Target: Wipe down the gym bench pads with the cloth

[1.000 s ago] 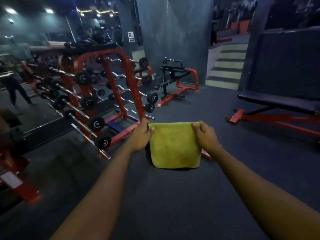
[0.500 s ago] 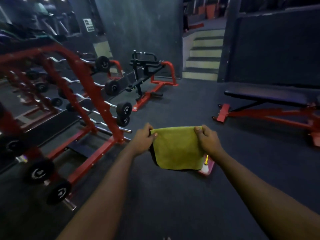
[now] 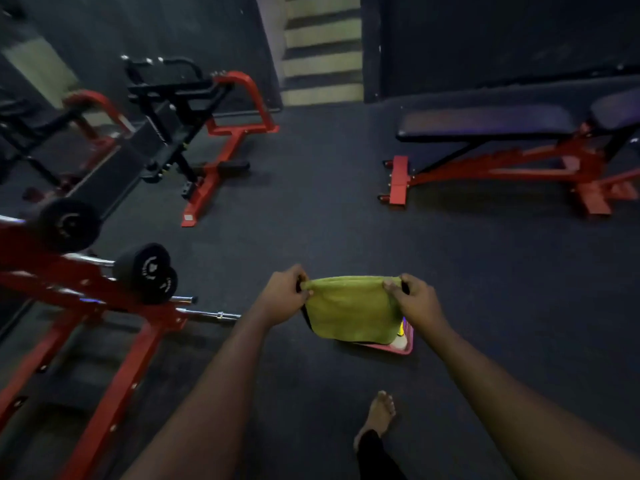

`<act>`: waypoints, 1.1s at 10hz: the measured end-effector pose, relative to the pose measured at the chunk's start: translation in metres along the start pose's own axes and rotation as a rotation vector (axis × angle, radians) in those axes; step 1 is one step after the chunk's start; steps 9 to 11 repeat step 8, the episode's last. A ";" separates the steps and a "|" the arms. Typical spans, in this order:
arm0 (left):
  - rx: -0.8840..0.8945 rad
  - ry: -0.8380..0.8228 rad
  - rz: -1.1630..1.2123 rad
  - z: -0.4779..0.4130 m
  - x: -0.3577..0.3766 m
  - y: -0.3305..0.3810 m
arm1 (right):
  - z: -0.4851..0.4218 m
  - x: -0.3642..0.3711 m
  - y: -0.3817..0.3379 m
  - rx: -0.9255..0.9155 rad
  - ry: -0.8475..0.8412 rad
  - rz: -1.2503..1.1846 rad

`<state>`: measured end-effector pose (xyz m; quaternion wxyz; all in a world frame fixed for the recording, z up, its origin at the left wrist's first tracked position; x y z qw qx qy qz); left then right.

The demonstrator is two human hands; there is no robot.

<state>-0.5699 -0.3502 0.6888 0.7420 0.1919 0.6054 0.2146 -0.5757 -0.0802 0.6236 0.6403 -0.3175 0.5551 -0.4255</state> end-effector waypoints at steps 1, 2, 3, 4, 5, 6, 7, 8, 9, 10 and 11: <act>-0.051 -0.106 -0.017 -0.074 0.049 -0.036 | -0.059 0.029 0.052 0.083 -0.023 0.057; -0.104 -0.204 -0.036 -0.136 0.107 -0.076 | -0.104 0.066 0.114 0.165 -0.062 0.122; -0.126 -0.244 -0.043 -0.195 0.168 -0.116 | -0.148 0.099 0.174 0.211 -0.056 0.174; -0.112 -0.260 -0.045 -0.248 0.238 -0.160 | -0.194 0.140 0.243 0.295 -0.022 0.189; -0.083 -0.259 -0.049 -0.294 0.308 -0.205 | -0.234 0.184 0.310 0.350 0.014 0.245; -0.076 -0.246 -0.032 -0.324 0.368 -0.249 | -0.260 0.220 0.359 0.341 0.046 0.293; -0.108 -0.357 -0.078 -0.332 0.423 -0.294 | -0.263 0.251 0.398 0.385 0.020 0.370; -0.139 -0.553 -0.156 -0.321 0.448 -0.309 | -0.249 0.262 0.418 0.543 -0.014 0.404; -0.139 -0.553 -0.156 -0.321 0.448 -0.309 | -0.249 0.262 0.418 0.543 -0.014 0.404; -0.139 -0.553 -0.156 -0.321 0.448 -0.309 | -0.249 0.262 0.418 0.543 -0.014 0.404; -0.139 -0.553 -0.156 -0.321 0.448 -0.309 | -0.249 0.262 0.418 0.543 -0.014 0.404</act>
Point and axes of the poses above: each hand's wrist, its own z-axis away from the middle knuckle, its own x-axis out of the palm, y = z × x, the point moved 7 cm from there along -z, towards the middle knuckle, and after that the axes turned 1 degree about z, right-handed, at the moved point
